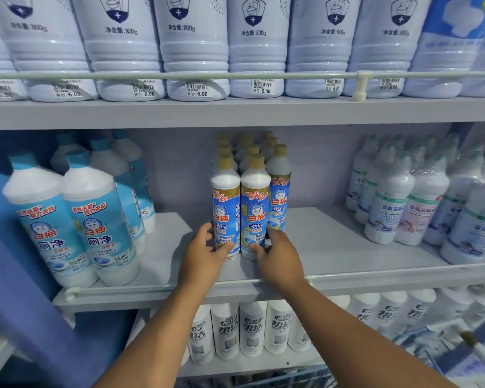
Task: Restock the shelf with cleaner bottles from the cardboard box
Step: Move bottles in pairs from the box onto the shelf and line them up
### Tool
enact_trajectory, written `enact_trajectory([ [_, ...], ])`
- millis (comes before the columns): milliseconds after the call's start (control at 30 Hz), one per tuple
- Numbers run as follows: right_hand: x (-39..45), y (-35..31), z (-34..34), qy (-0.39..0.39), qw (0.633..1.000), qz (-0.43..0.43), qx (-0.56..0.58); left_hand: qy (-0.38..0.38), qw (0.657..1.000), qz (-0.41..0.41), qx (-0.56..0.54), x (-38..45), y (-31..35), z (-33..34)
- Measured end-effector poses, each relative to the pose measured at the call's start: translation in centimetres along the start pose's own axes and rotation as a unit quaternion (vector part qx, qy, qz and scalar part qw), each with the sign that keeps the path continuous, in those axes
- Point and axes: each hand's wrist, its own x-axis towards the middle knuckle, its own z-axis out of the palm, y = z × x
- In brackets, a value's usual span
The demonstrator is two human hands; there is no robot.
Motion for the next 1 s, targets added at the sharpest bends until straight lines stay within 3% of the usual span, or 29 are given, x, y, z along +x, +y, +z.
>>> enact_trajectory([
  [567, -0.21, -0.38, -0.30, -0.028, 0.999, 0.014, -0.004, 0.033, 0.997, 0.022, 0.060, 0.13, 0.43, 0.41],
  [1000, -0.34, -0.55, -0.20, 0.004, 0.999, 0.027, 0.027, -0.006, 0.999, 0.017, 0.028, -0.51, 0.48, 0.25],
])
